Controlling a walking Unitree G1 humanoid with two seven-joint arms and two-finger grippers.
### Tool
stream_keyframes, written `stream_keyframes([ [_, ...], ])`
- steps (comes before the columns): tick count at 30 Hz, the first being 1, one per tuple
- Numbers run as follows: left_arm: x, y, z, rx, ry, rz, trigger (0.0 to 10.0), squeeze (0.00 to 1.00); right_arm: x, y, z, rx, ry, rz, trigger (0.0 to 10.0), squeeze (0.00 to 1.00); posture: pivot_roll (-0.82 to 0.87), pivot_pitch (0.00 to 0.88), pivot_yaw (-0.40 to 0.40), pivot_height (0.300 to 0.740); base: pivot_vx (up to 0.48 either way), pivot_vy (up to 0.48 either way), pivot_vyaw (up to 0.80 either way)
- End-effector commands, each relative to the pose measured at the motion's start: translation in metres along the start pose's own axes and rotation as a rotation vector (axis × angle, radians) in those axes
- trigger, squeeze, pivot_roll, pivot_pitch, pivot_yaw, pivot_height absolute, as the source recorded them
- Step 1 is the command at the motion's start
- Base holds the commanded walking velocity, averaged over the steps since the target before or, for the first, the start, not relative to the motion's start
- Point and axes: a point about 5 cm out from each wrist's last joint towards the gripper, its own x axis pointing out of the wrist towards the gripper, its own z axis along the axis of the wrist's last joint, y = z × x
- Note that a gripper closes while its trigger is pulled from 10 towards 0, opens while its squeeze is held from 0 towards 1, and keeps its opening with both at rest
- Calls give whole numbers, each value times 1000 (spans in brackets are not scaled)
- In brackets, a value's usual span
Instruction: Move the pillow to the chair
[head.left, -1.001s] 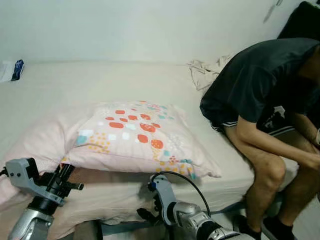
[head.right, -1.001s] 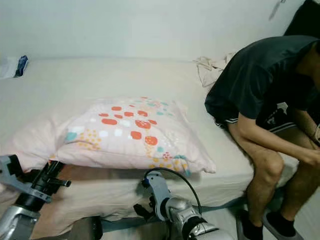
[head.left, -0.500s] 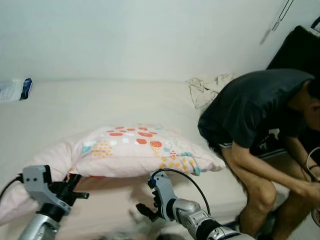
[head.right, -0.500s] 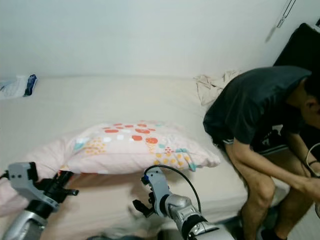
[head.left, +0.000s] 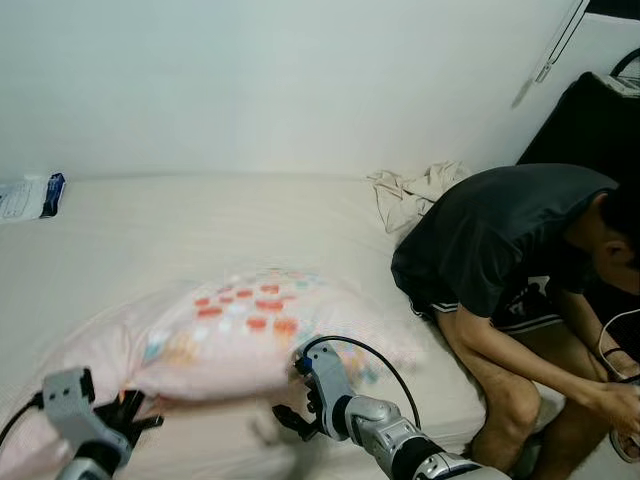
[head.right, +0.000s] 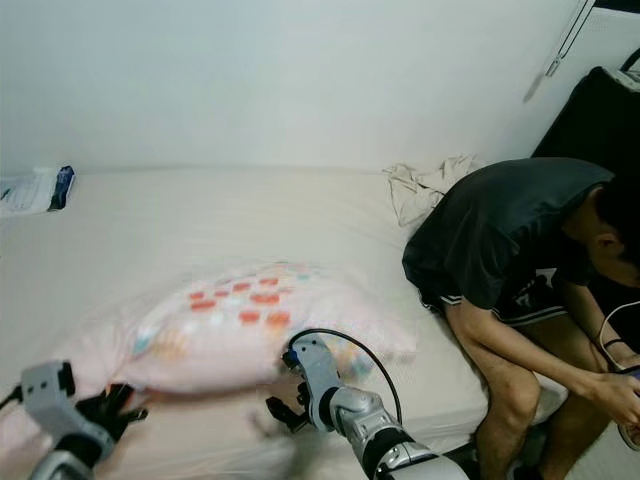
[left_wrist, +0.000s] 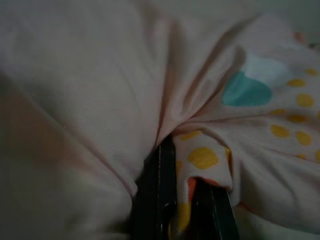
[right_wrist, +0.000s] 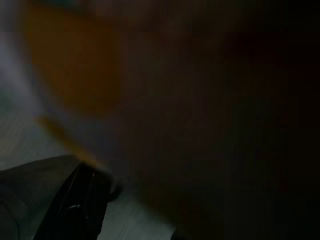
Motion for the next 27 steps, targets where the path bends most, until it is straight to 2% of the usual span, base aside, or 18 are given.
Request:
stream_keyframes([
  [1,-7,8,-11,-33,18,57,10000,0,-1,1,-6,9,19,-5,10000,0,122,64,-146,740,-480,0,0],
  [3,-7,9,-14,-59,4,77,10000,0,-1,0,-7,7,21,-2,10000,0,124,63,-148,740,-472,0,0],
  [11,-5,11,-28,-47,42,118,10000,0,-2,0,-8,11,20,25,10000,0,122,57,-148,740,0,0,0],
  [12,-6,15,-34,-27,76,151,10000,0,-3,0,-10,10,27,27,10000,0,121,56,-147,740,0,0,0],
  [15,-7,18,-38,-18,98,179,10000,0,-3,0,-11,10,30,27,10000,0,121,56,-147,740,0,0,0],
  [16,-11,22,-45,2,139,217,10000,0,-4,0,-13,13,37,24,10000,0,121,55,-146,740,0,0,0],
  [17,-11,22,-45,2,139,217,10000,0,-4,0,-13,13,37,24,10000,0,121,55,-146,740,0,0,0],
  [21,-26,33,-66,32,243,323,10000,0,-6,-1,-22,15,63,14,10000,0,120,53,-145,740,0,0,0],
  [22,-26,33,-66,32,243,323,10000,0,-6,-1,-22,15,63,14,10000,0,120,53,-145,740,0,0,0],
  [23,-35,36,-76,33,291,357,10000,0,-7,-2,-25,16,74,8,10000,0,120,53,-146,740,0,0,0],
  [24,-35,36,-76,33,291,357,10000,0,-7,-2,-25,16,74,8,10000,0,120,53,-146,740,0,0,0],
  [26,-48,39,-89,39,354,404,10000,0,-9,-4,-30,7,87,-8,10000,0,120,52,-144,740,0,0,0],
  [27,-48,39,-89,39,354,404,10000,0,-9,-4,-30,7,87,-8,10000,0,120,52,-144,740,0,0,0],
])
